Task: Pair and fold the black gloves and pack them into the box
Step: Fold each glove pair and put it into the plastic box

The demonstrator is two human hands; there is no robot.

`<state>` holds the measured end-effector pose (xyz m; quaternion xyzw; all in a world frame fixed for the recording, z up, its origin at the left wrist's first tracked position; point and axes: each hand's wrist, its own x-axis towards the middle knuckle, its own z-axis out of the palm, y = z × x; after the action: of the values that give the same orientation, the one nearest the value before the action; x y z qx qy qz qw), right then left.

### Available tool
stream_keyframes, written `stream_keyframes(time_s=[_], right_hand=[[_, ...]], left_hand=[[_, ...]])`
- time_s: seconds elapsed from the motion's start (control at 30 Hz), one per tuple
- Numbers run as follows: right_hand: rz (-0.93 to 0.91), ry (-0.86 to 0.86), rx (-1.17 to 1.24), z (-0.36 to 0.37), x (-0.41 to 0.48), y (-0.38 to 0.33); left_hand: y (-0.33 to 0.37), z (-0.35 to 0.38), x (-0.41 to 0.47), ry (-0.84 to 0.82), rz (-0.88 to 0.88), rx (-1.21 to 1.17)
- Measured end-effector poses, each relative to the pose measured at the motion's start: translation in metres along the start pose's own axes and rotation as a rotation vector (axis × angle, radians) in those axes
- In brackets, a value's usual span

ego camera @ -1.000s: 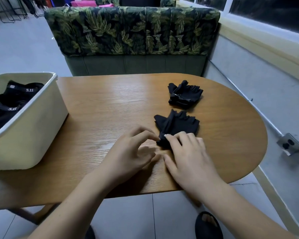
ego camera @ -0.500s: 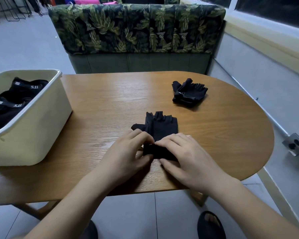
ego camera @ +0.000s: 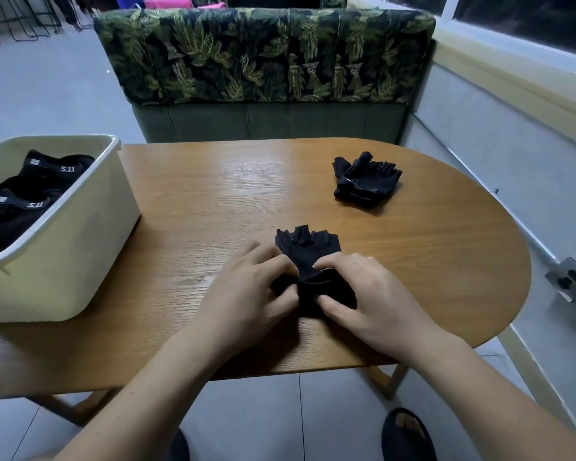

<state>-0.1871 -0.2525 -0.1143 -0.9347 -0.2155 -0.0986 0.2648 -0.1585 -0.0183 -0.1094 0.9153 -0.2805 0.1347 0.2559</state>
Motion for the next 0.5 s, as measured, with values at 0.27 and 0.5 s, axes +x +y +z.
stream_keyframes(time_s=[0.27, 0.5], right_hand=[[0.140, 0.129, 0.350, -0.002, 0.001, -0.009], [0.316, 0.134, 0.541, -0.003, 0.010, -0.009]], left_hand=[[-0.002, -0.018, -0.007, -0.155, -0.190, -0.321], [-0.007, -0.014, -0.002, -0.091, -0.308, -0.329]])
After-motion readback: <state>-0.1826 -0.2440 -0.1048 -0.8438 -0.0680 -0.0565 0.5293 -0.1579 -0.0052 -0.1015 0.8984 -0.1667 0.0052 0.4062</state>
